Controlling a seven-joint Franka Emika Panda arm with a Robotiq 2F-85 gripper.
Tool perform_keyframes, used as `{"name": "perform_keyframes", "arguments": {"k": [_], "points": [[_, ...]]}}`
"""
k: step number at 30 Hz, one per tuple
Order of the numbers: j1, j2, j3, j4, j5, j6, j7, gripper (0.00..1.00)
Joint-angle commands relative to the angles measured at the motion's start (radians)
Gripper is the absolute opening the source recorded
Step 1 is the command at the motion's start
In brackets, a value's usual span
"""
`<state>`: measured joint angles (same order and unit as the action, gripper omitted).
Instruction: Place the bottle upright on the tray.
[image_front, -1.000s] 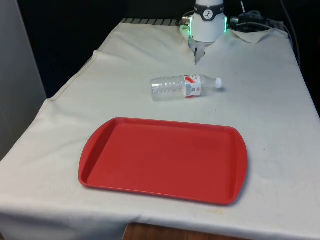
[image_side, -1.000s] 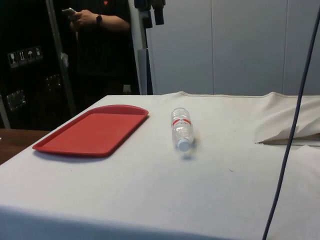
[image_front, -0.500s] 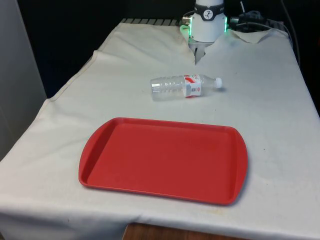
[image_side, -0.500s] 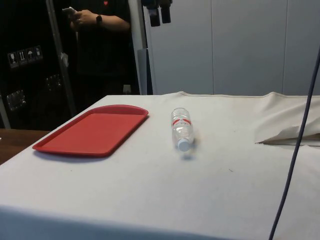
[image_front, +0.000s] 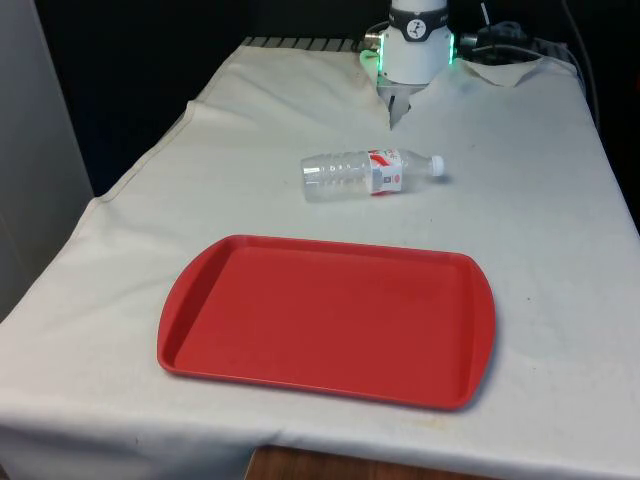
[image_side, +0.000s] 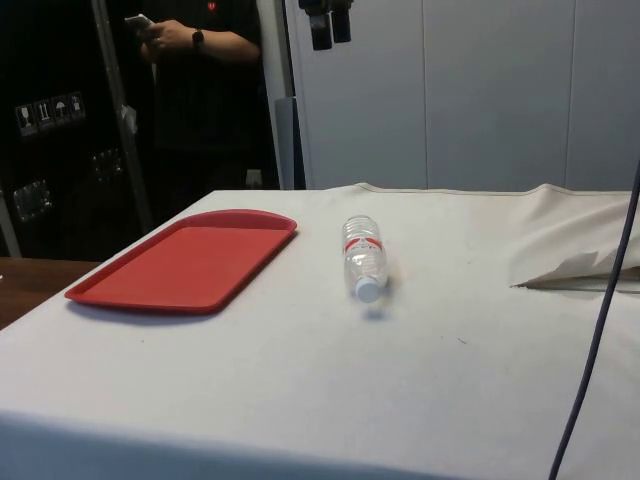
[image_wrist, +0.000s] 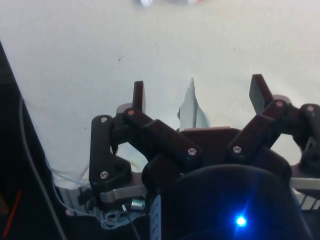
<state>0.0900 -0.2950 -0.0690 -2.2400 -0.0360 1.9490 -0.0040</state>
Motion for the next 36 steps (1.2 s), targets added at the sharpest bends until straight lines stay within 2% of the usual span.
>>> {"name": "perform_keyframes", "arguments": {"k": [1, 2, 15, 36], "points": [[0.000, 0.000, 0.000, 0.000, 0.000, 0.000, 0.000, 1.00], [0.001, -0.014, 0.004, -0.015, -0.007, 0.015, 0.001, 1.00], [0.002, -0.054, 0.013, -0.054, -0.006, 0.017, -0.043, 1.00], [0.002, -0.062, 0.024, -0.060, -0.007, 0.017, -0.147, 1.00]]}}
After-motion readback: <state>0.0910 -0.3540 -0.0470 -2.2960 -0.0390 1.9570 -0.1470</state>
